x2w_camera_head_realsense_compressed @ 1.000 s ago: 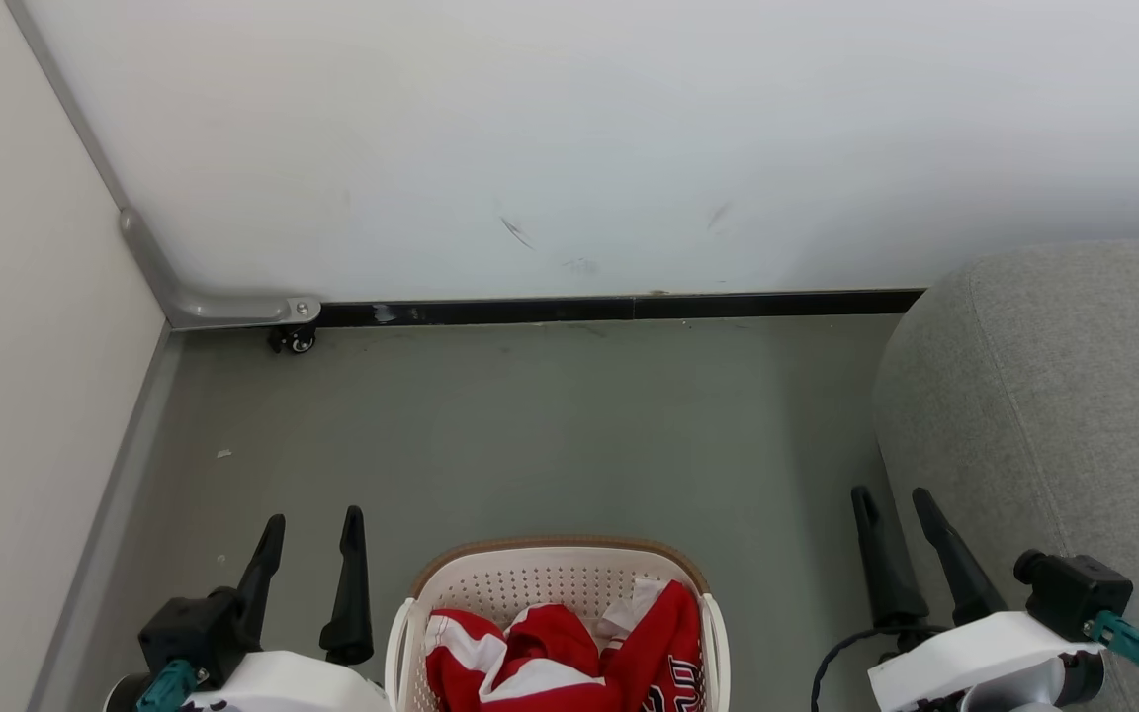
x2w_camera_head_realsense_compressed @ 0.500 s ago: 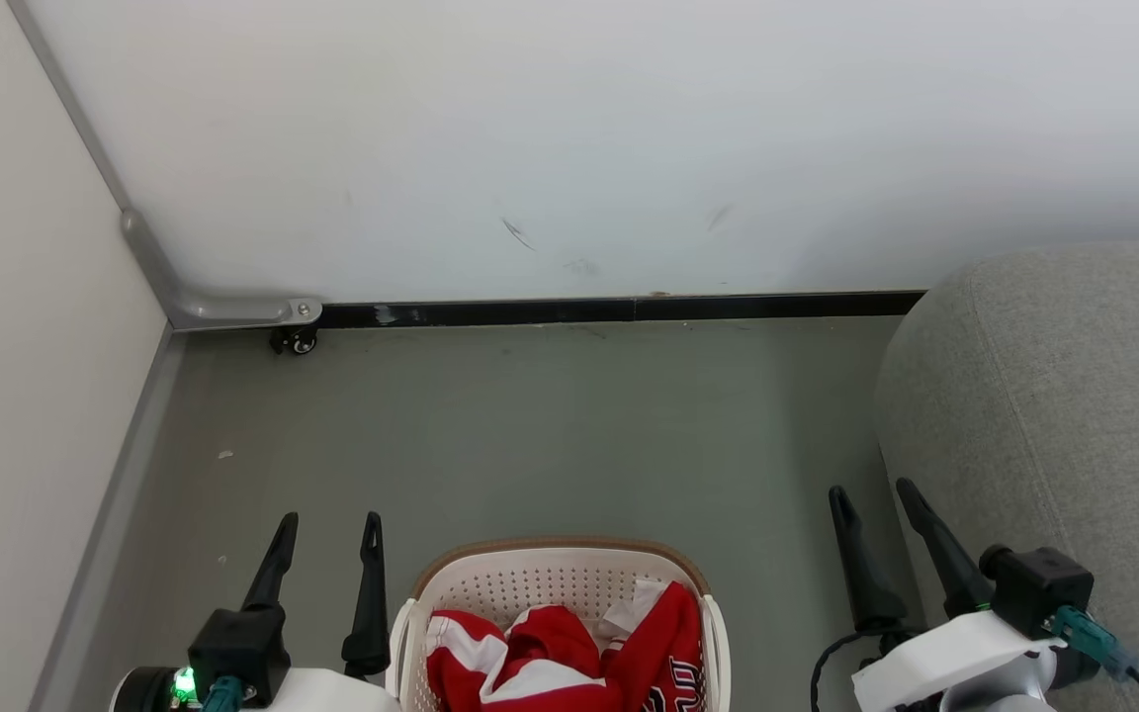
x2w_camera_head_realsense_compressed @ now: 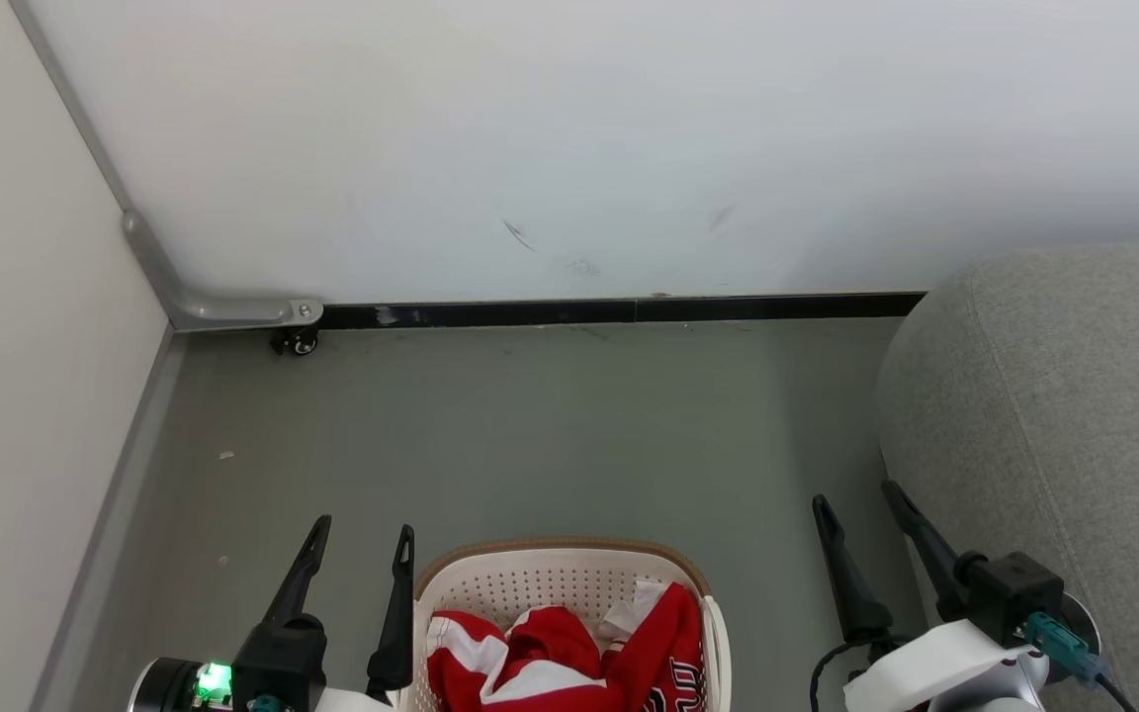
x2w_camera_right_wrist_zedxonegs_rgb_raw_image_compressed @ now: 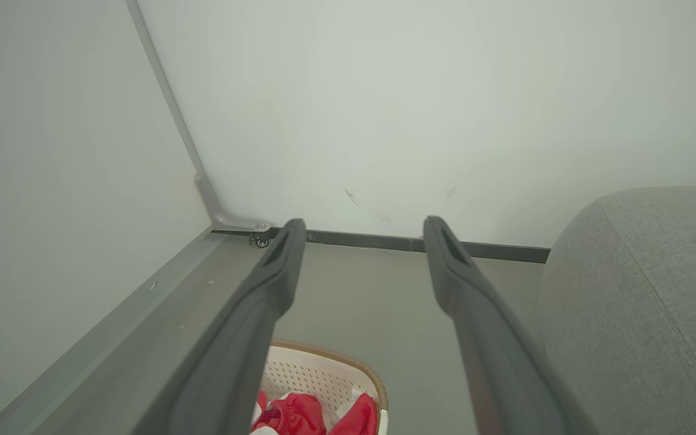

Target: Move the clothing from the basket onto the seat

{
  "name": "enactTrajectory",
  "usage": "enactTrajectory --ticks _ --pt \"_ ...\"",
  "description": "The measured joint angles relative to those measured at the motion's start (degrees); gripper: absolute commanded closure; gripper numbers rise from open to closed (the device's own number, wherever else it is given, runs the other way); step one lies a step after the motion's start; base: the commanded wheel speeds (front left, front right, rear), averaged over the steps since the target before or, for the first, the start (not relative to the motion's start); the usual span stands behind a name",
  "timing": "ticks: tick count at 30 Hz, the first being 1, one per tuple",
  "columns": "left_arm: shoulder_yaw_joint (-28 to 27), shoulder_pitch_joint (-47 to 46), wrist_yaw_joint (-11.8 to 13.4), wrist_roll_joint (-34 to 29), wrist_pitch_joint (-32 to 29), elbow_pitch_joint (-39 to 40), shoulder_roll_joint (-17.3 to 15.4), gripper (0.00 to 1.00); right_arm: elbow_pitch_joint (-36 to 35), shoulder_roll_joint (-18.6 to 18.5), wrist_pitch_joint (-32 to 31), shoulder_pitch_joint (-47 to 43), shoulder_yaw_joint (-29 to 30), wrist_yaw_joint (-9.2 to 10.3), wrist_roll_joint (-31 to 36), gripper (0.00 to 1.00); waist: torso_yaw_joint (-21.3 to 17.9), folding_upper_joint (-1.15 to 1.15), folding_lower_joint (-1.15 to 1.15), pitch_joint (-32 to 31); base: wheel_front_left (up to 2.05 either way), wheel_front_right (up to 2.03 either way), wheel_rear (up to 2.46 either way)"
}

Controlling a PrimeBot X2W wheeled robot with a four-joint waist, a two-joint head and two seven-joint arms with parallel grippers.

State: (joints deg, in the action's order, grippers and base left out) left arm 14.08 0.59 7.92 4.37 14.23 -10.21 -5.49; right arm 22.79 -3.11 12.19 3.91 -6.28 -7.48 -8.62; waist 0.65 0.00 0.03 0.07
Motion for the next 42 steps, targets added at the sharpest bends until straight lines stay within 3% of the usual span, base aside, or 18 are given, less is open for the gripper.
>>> enactTrajectory --ticks 42 --pt "-2.6 0.0 1.2 1.5 0.0 -4.0 0.8 0.0 1.8 0.2 -2.7 0.7 0.5 0.0 -3.1 0.0 0.1 0.0 -0.01 0.0 0.0 0.0 0.0"
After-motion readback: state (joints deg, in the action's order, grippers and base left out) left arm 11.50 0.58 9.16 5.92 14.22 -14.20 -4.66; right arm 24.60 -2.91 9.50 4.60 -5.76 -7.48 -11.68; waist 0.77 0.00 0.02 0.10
